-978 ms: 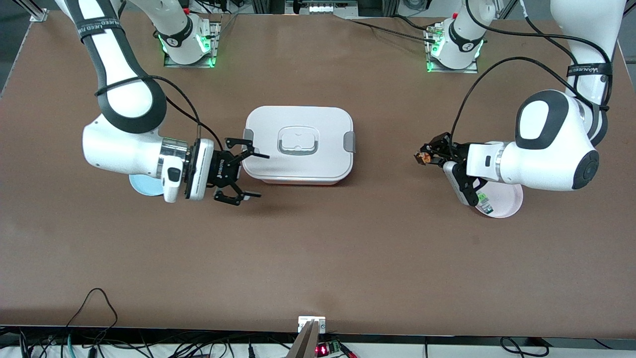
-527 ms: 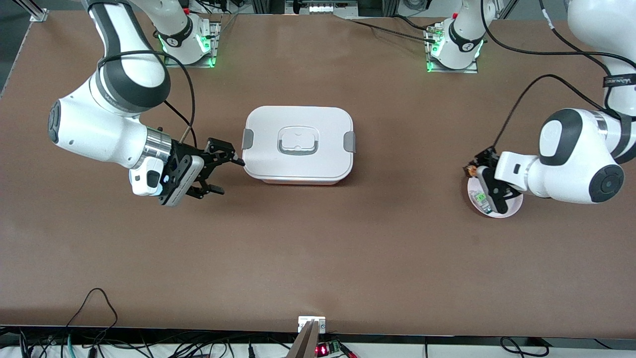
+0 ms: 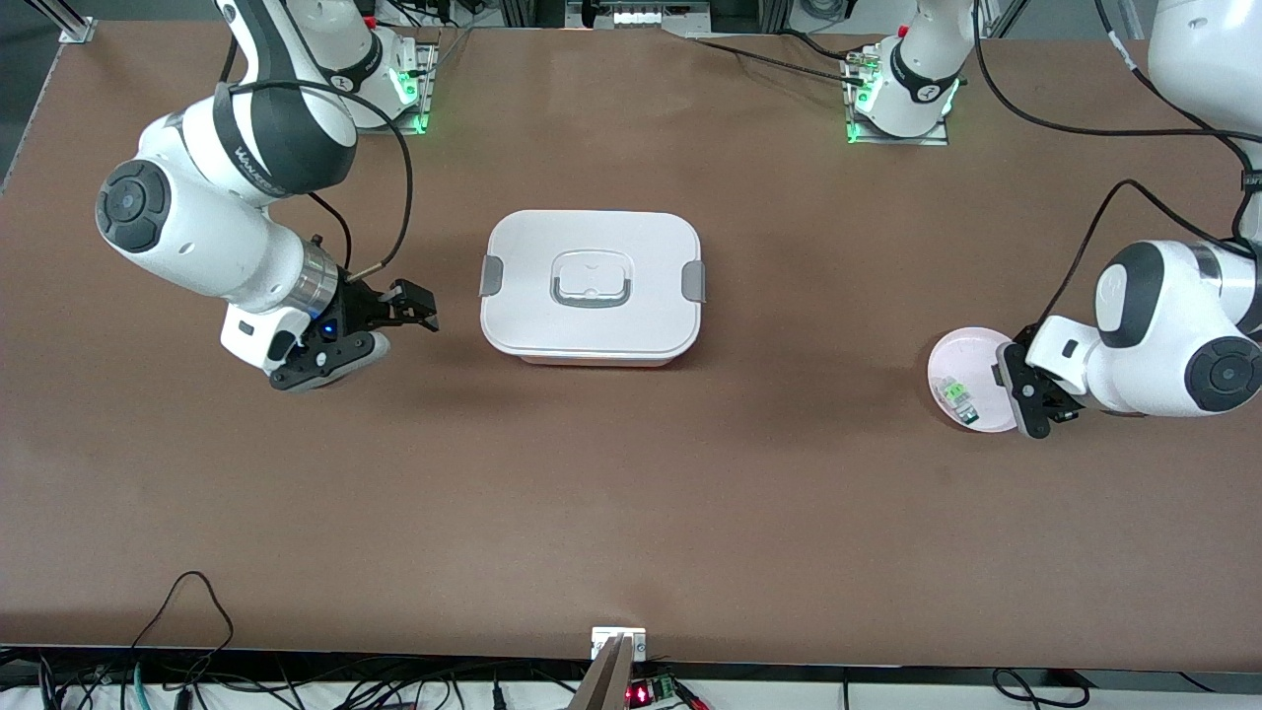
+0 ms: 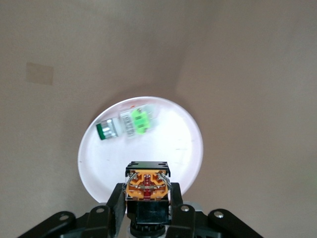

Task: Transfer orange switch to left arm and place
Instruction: 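Lower the switch onto the pink dish with the left gripper and release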

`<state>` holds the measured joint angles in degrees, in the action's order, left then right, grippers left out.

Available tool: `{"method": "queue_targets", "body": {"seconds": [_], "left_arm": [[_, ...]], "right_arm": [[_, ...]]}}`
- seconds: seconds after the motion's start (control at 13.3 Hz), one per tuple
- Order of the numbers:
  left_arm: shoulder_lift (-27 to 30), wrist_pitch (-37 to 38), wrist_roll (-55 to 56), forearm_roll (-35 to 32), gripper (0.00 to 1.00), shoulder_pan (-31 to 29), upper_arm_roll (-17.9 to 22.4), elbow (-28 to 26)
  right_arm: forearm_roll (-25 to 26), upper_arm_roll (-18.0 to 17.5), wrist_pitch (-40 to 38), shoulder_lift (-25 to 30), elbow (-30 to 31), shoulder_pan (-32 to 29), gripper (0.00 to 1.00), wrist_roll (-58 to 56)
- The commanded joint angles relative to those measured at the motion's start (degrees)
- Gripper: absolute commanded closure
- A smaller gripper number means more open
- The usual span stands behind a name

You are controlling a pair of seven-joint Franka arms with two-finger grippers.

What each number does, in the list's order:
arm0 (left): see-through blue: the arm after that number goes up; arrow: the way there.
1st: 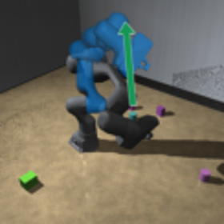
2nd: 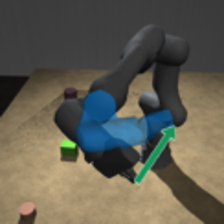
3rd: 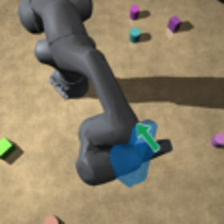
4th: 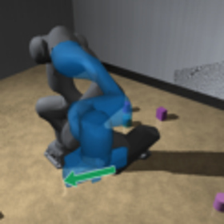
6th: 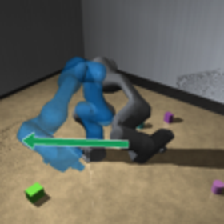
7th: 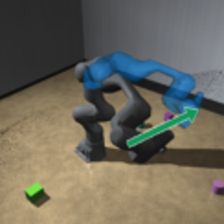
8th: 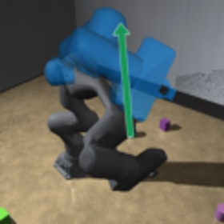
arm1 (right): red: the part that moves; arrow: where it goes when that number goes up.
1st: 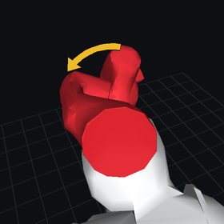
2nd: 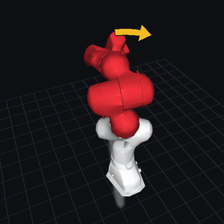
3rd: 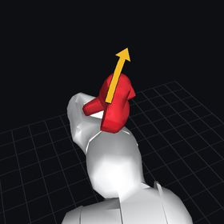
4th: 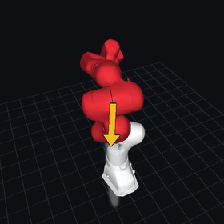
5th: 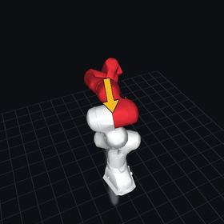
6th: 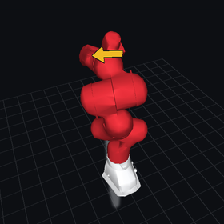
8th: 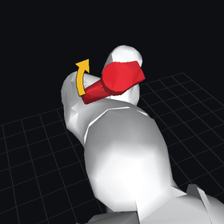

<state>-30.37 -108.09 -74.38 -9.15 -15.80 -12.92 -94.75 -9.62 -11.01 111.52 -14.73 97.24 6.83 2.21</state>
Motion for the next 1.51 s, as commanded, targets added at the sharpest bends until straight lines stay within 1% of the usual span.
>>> {"method": "queue_targets", "body": {"seconds": [0.0,0.08,0.15,0.3,0.38,0.45,0.53,0.68,0.75,0.83,0.9,0.98,1.05,1.13,1.28,1.43], "left_arm": [[-1.36,-6.76,-7.79,-1.22,1.00,-2.30,-0.62,-3.84],[-1.36,-9.05,-8.41,-1.22,1.00,-2.57,-0.62,-5.08],[-1.36,-10.64,-8.59,-1.22,1.00,-2.57,-0.62,-6.05],[-1.28,-12.32,-8.77,-1.31,1.00,-2.92,-0.62,-7.38],[-1.27,-12.84,-8.77,-1.48,1.00,-3.10,-0.62,-7.90],[-1.27,-14.24,-8.77,-2.62,1.00,-3.54,-0.62,-8.78],[-1.10,-16.52,-8.85,-2.98,1.00,-4.06,-0.62,-10.44],[-1.01,-19.78,-9.82,-2.98,1.00,-5.12,-0.62,-12.73],[-1.01,-20.75,-9.91,-2.98,1.00,-5.21,-0.62,-13.44],[-1.01,-21.46,-9.91,-3.07,1.00,-5.30,-0.62,-13.88],[-1.01,-21.81,-9.91,-2.98,1.00,-5.47,-0.62,-14.23],[-1.19,-21.90,-9.91,-2.98,0.94,-5.56,-0.62,-14.24],[-1.27,-21.90,-10.00,-2.98,0.60,-5.74,-0.70,-14.24],[-1.27,-21.82,-11.74,-2.98,0.01,-6.00,-0.79,-14.24],[-1.10,-21.47,-14.65,-2.98,0.00,-5.91,-1.14,-13.62],[0.74,-20.33,-15.36,-2.89,0.00,-5.83,-1.49,-13.18]], "right_arm": [[1.79,2.13,-7.43,1.73,-0.99,-0.23,0.00,11.20],[2.32,2.48,-10.42,2.34,-1.60,-0.23,0.00,12.19],[4.41,2.49,-12.97,3.04,-1.87,-0.23,0.00,12.46],[13.26,2.40,-17.46,4.80,-3.10,-0.23,0.00,12.03],[15.31,2.40,-18.26,5.59,-3.80,-0.32,0.00,11.76],[15.85,2.66,-18.88,5.94,-4.85,-0.32,0.00,11.67],[15.94,4.14,-19.41,6.29,-5.82,-0.32,0.00,11.59],[15.94,8.18,-19.51,6.30,-8.46,-0.41,0.00,11.85],[15.51,11.42,-19.16,5.95,-9.77,-0.50,0.00,11.15],[14.98,13.19,-19.33,5.68,-11.44,-0.50,0.00,9.93],[14.98,13.91,-18.89,5.68,-11.98,-0.85,0.00,7.65],[14.98,14.61,-18.89,6.20,-11.90,-1.98,0.00,3.80],[14.98,14.88,-19.41,6.56,-11.55,-2.95,0.00,0.46],[15.07,15.31,-19.50,6.82,-11.46,-3.83,0.00,-1.66],[15.07,16.37,-19.94,6.82,-11.63,-4.45,0.00,-4.05],[14.11,16.20,-24.14,7.96,-11.28,-4.36,0.00,-3.10]]}}
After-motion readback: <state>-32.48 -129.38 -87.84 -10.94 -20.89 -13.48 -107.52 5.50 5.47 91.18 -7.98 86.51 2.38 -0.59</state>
